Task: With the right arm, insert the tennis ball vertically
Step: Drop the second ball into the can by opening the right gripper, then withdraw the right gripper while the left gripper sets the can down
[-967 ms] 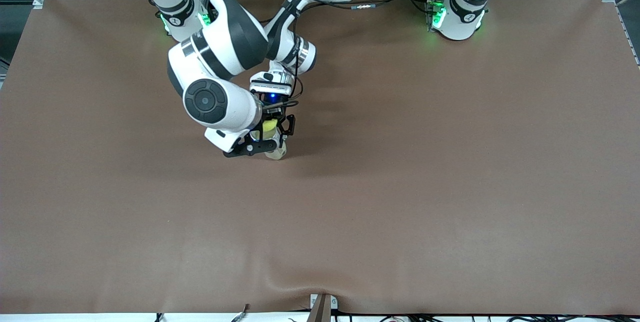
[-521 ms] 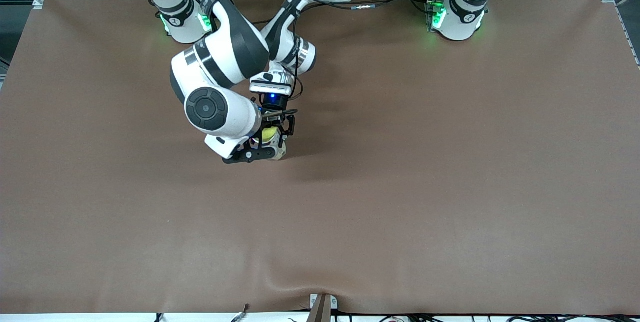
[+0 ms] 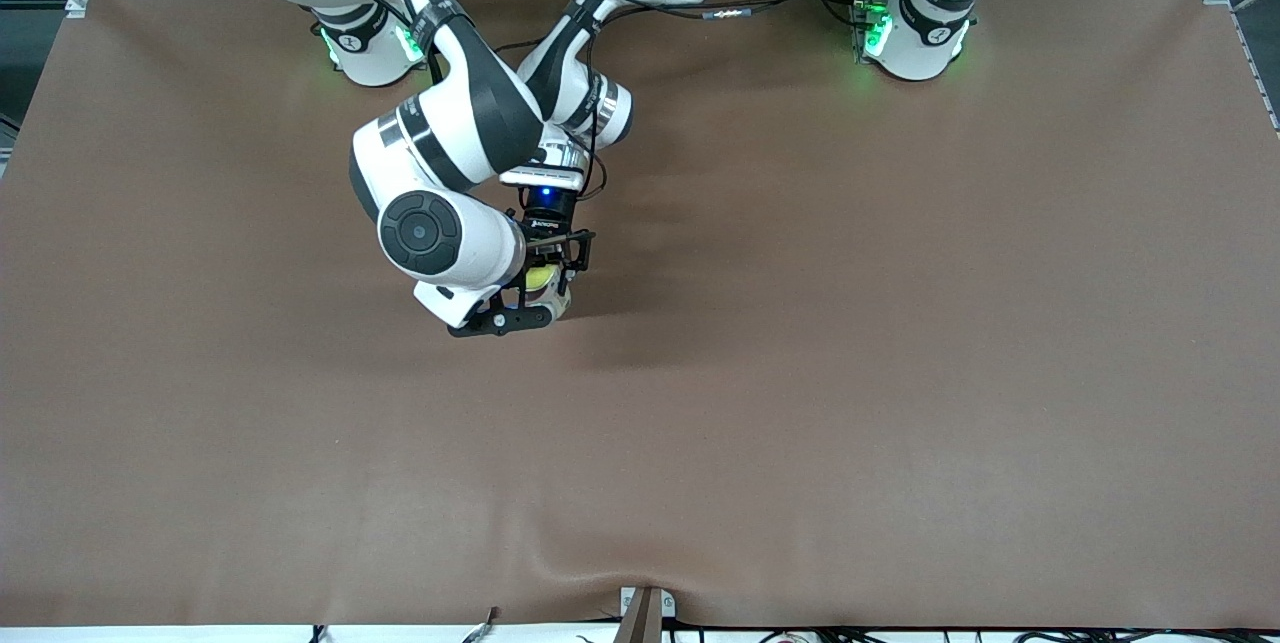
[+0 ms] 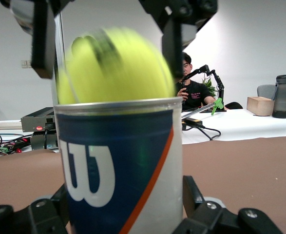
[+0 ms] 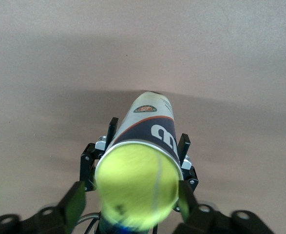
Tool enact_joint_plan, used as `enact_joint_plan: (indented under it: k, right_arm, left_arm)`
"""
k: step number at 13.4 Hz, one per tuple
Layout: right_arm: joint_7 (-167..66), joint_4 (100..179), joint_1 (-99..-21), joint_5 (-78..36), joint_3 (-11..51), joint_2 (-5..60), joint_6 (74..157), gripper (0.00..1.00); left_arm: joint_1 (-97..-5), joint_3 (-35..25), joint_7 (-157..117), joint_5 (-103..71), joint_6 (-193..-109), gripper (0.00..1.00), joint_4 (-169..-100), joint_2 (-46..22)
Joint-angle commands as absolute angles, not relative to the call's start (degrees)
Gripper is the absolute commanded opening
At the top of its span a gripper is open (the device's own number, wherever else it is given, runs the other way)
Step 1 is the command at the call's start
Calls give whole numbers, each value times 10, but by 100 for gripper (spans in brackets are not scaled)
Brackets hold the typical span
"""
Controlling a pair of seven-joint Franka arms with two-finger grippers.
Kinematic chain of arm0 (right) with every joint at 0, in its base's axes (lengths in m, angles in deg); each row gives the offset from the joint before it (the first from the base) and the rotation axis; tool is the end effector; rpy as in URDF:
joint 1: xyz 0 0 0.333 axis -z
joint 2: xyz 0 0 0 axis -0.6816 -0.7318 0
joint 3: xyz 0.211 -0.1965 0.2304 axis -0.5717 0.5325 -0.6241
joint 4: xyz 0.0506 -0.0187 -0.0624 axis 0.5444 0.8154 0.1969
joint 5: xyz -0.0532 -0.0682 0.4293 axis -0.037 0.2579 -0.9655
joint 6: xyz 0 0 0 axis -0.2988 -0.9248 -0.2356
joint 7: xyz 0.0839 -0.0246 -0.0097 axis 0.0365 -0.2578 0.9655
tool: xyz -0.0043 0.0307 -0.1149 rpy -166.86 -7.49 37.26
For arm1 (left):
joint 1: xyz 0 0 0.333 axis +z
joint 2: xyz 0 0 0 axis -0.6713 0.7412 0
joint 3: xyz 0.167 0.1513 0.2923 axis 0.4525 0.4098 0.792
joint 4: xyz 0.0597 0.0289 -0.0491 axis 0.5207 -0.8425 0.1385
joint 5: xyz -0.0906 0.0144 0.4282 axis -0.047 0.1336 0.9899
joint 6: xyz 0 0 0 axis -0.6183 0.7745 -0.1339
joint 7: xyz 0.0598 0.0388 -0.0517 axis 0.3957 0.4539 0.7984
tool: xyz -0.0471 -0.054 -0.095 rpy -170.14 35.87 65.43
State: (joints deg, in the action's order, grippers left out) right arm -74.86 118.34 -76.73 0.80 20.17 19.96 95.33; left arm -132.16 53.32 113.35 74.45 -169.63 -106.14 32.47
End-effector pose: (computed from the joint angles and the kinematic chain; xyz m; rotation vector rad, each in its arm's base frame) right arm 0.6436 0.3934 0.4073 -3.0168 -0.1544 0.4582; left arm 0.4034 -0.7468 0.1277 2.1949 -0.1882 2.0894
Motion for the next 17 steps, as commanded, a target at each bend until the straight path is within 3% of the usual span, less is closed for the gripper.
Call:
enact_joint_plan:
  k: [1, 4, 6, 11, 17]
  right_arm:
    - [-754, 1184, -764, 13, 200, 215, 953, 100]
    - [-761, 1184, -764, 13, 200, 220, 953, 100]
    - [-758, 1183, -753, 17, 207, 222, 955, 100]
    - [-700, 1180, -694, 66, 252, 270, 959, 100]
    - [-530, 1185, -611, 138, 266, 338, 952, 100]
  left_arm:
    - [-1324, 533, 1164, 761, -1703, 91, -1078, 309]
    - [-1325, 533, 1164, 760, -1703, 92, -1078, 309]
    - [-1325, 533, 1165, 758, -1703, 100, -1078, 309]
    - [-1326, 517, 1166, 755, -1703, 100, -1078, 308]
    - [-1329, 500, 1165, 755, -1703, 100, -1106, 299]
